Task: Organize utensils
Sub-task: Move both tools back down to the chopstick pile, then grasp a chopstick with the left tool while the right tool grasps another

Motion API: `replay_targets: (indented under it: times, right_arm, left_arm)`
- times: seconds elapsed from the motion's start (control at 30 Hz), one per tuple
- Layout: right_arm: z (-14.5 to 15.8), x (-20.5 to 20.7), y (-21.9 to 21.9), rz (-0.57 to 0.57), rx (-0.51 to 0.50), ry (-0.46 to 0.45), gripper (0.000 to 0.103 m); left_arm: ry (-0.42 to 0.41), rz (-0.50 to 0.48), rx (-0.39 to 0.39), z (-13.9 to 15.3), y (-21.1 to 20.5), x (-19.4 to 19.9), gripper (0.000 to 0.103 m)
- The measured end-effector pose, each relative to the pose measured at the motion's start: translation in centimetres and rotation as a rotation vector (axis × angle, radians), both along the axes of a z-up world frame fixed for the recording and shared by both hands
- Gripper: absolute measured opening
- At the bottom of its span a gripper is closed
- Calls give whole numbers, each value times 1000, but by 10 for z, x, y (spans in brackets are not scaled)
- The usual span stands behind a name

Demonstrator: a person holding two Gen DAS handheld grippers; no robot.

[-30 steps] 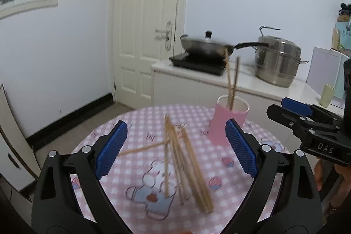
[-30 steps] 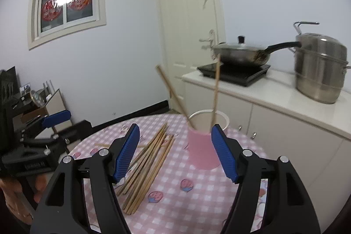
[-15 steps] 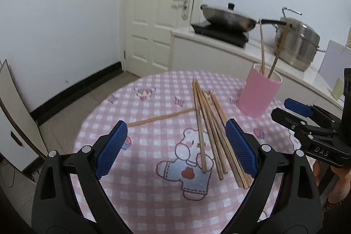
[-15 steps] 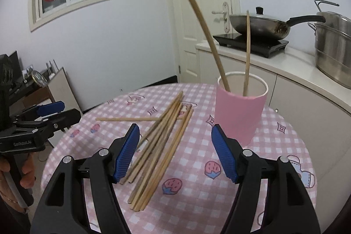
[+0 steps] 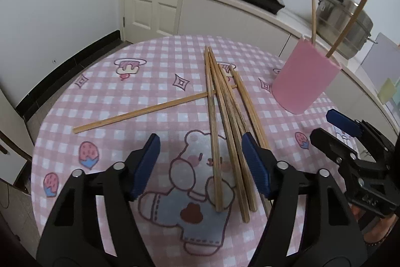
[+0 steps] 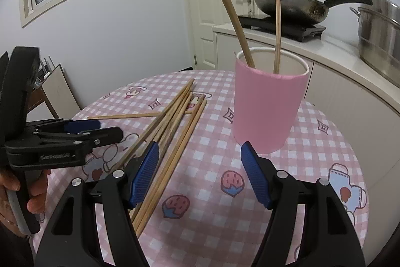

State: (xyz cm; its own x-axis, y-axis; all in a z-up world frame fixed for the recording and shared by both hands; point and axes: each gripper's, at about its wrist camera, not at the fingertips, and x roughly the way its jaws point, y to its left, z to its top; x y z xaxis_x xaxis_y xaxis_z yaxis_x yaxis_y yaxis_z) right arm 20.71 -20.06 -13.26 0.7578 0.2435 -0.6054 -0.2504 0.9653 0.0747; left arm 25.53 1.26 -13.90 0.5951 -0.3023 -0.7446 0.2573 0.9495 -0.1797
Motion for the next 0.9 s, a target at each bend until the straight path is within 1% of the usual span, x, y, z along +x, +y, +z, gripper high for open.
replay_targets:
  times: [0.03, 0.13, 0.27, 0.33, 0.43, 0.47, 0.5, 0.53, 0.67, 0.73, 0.77, 0.87, 0.9]
  right_arm:
    - [-1, 1, -1, 0, 0, 6, 65]
    - [-3, 4, -1, 3, -5, 17, 65]
    - [-7, 7, -1, 9, -10, 31, 65]
    - [-8, 7, -1, 11, -12, 35, 65]
    - [-10, 9, -2, 9, -15, 42, 65]
    - [-10, 10, -2, 8, -19, 45, 65]
    - [-11, 10, -2, 8, -21, 46, 65]
    - [-12, 11, -1, 10, -22, 50, 65]
    - [-15, 14, 3, 15, -35, 62, 65]
    - [-18, 16, 7, 21, -46, 76, 65]
    - [-19, 17, 10, 29, -56, 85, 65]
    - [-22, 19, 20, 49, -90, 95, 64]
    - [-22, 19, 25, 59, -111, 96, 60]
  left_arm:
    - [5, -4, 8, -2, -3, 2, 61]
    - [30, -16, 42, -8, -13, 11, 56]
    - [53, -16, 69, -14, -20, 20, 52]
    - [66, -8, 90, -18, -23, 25, 49]
    - [67, -6, 86, -20, -25, 29, 48]
    - [66, -4, 89, -20, -25, 30, 46]
    - [66, 0, 96, -21, -25, 31, 35]
    - [80, 2, 110, -24, -25, 33, 28]
    - [68, 10, 123, -25, -23, 32, 20]
    - [67, 16, 125, -25, -21, 31, 12]
    - [67, 19, 127, -24, -19, 30, 9]
    - [66, 32, 121, -24, -13, 26, 7]
    - [66, 40, 115, -24, -10, 24, 6]
